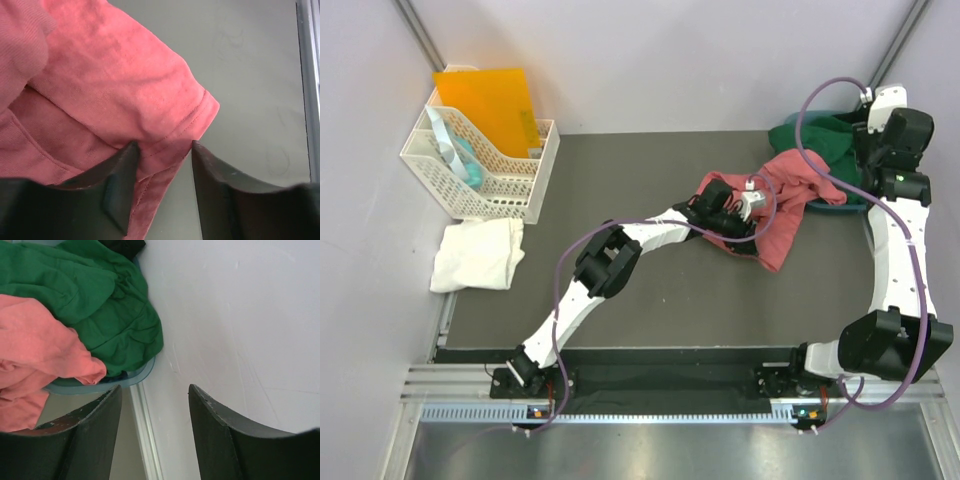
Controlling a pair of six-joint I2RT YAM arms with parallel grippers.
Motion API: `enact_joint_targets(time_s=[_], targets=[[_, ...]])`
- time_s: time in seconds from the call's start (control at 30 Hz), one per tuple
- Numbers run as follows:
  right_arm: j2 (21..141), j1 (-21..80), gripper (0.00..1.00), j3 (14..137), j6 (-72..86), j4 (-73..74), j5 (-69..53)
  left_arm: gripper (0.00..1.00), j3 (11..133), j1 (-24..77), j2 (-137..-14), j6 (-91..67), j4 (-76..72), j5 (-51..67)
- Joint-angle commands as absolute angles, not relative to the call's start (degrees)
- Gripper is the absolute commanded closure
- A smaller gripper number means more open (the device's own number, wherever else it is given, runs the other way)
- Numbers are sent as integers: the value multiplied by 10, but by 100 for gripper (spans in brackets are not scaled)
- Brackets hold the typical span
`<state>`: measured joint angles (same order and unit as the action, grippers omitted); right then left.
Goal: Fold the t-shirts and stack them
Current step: Move the tshirt to the center of the board
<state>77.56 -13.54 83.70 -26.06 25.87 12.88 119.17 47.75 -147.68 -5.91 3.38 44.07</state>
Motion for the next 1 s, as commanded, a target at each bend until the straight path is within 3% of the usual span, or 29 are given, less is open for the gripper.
enact_joint_targets(time_s=[0.0, 0.1, 0.37, 0.57, 0.7, 0.97], targets=[[763, -135, 45, 861, -239, 254, 116, 66, 1216, 481, -1473, -59, 8, 438], [761, -132, 46, 865, -236, 256, 112, 100, 1205, 480, -1471, -55, 9, 424], [755, -124, 50, 865, -236, 258, 108, 100, 1165, 481, -1439, -26, 15, 366], [755, -111, 50, 853, -236, 267, 95, 100, 1150, 476, -1326, 102, 104, 276], [756, -87, 49, 831, -246, 265, 91, 100, 1158, 442, -1231, 178, 172, 279], [790, -41, 43, 850, -272, 272, 60, 100, 1213, 403, -1115, 432, 485, 244]])
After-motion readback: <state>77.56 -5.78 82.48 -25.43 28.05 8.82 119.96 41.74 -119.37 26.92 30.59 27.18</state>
